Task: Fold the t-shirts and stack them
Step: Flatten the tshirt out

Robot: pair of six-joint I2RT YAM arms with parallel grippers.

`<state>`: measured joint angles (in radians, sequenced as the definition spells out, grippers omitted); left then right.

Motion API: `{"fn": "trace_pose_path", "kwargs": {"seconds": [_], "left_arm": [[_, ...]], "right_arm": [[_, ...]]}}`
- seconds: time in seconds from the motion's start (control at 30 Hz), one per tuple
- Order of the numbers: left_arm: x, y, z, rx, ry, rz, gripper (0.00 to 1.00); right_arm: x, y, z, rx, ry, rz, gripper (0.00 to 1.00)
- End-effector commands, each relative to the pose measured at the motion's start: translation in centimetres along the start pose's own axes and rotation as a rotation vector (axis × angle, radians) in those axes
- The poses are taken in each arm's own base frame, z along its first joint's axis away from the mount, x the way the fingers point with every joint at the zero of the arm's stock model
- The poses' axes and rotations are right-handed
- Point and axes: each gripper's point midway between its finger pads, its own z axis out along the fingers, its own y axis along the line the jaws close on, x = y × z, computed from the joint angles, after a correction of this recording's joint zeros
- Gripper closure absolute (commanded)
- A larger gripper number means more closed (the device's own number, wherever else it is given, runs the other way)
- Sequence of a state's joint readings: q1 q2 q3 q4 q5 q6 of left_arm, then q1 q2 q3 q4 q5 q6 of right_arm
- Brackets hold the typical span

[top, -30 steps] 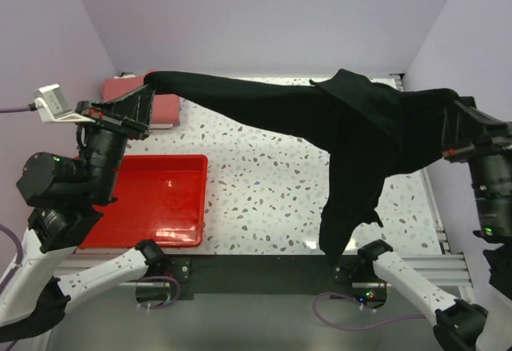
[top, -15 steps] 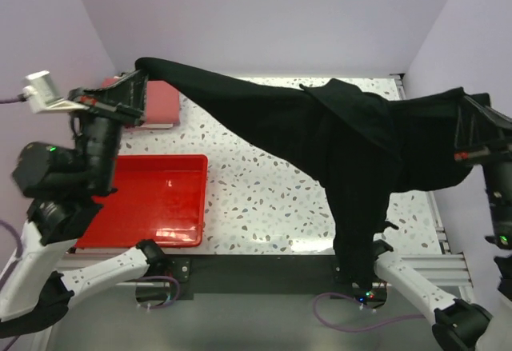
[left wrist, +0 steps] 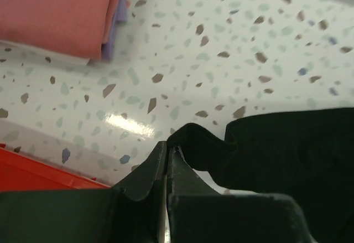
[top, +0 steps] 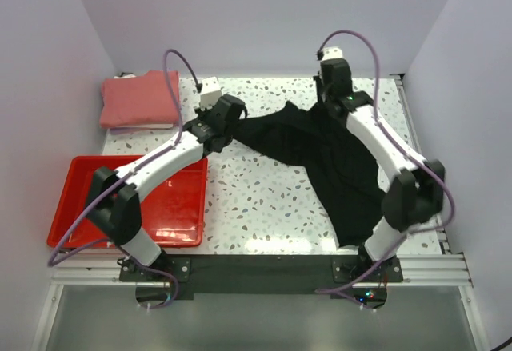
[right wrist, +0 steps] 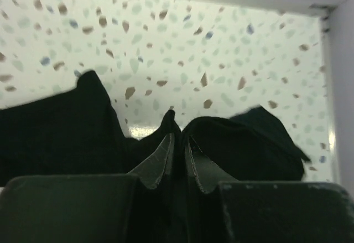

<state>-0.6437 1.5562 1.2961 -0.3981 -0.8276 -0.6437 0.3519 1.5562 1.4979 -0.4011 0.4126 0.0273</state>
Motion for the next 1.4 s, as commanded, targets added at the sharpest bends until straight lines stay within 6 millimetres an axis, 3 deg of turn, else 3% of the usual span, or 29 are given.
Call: {"fn": "trace_pose_path", "kwargs": {"seconds": [0.0, 0.03, 0.1, 0.13, 0.2, 0.23, 0.33, 0.37, 0.4, 0.43, 0.47, 0.5, 0.57, 0.67, 0.77, 0.8, 0.87, 0.9, 1.0, 1.13, 1.37], "left_arm": [[0.5, 1.8, 0.7, -0.093, 0.031, -0.046, 1.00], [1.3, 2.2, 1.0, -0.101, 0.047, -0.036, 1.00], [2.3, 3.0, 1.4, -0.119, 0.062, -0.031, 1.00], [2.6, 3.3, 1.3, -0.125, 0.064, -0.030, 1.00], [2.8, 3.9, 1.1, -0.129, 0.066, -0.038, 1.00], [3.4, 4.4, 1.1, -0.136, 0.078, -0.028, 1.00], [4.2, 5.6, 0.4, -0.152, 0.091, -0.032, 1.00], [4.0, 5.9, 0.0, -0.149, 0.086, -0.042, 1.00], [4.1, 6.2, -0.1, -0.152, 0.087, -0.047, 1.00], [4.7, 6.7, -0.3, -0.154, 0.094, -0.041, 1.00], [4.5, 6.9, -0.7, -0.147, 0.090, -0.050, 1.00], [4.8, 7.2, -0.8, -0.145, 0.095, -0.047, 1.00], [4.5, 7.5, -1.4, -0.126, 0.087, -0.062, 1.00], [4.4, 8.1, -2.0, -0.111, 0.072, -0.075, 1.00], [4.5, 8.2, -2.2, -0.086, 0.065, -0.072, 1.00], [4.8, 8.4, -2.2, -0.083, 0.069, -0.057, 1.00], [4.9, 8.3, -2.3, -0.070, 0.073, -0.055, 1.00], [5.1, 8.3, -2.3, -0.070, 0.076, -0.050, 1.00], [5.4, 7.9, -2.3, -0.045, 0.086, -0.053, 1.00], [6.3, 7.0, -2.4, 0.009, 0.125, -0.045, 1.00], [7.5, 6.5, -2.5, 0.055, 0.168, -0.024, 1.00]], "right_arm": [[-3.7, 2.0, 4.4, -0.084, -0.066, 0.041, 1.00], [-0.4, 3.7, 7.7, -0.105, 0.037, 0.001, 1.00], [-1.1, 5.3, 9.5, -0.153, 0.055, -0.005, 0.96], [0.8, 6.5, 11.3, -0.178, 0.107, -0.018, 0.94], [0.7, 8.2, 11.7, -0.257, 0.126, -0.011, 0.83], [1.6, 8.6, 11.9, -0.273, 0.158, -0.005, 0.80], [2.8, 8.9, 11.0, -0.299, 0.173, 0.016, 0.42], [1.8, 8.3, 9.8, -0.294, 0.150, 0.030, 0.13], [3.2, 7.4, 9.1, -0.256, 0.179, 0.031, 0.01], [3.7, 6.7, 8.3, -0.223, 0.193, 0.065, 0.01], [2.1, 5.0, 5.9, -0.181, 0.150, 0.101, 0.01], [5.1, 3.7, 5.1, -0.111, 0.207, 0.104, 0.01], [6.7, 1.8, 2.6, -0.041, 0.223, 0.194, 0.01], [13.5, -1.0, -3.2, 0.022, 0.340, 0.314, 0.01], [18.2, -1.6, -6.5, 0.042, 0.445, 0.373, 0.01], [20.7, -2.4, -8.4, 0.069, 0.491, 0.375, 0.01], [22.6, -2.5, -9.9, 0.080, 0.533, 0.409, 0.01], [24.9, -2.6, -10.9, 0.095, 0.591, 0.401, 0.01], [27.6, -2.1, -12.2, 0.073, 0.646, 0.429, 0.01], [29.5, -1.9, -11.4, 0.085, 0.682, 0.402, 0.01], [30.6, -1.7, -9.2, 0.121, 0.715, 0.369, 0.01]]}}
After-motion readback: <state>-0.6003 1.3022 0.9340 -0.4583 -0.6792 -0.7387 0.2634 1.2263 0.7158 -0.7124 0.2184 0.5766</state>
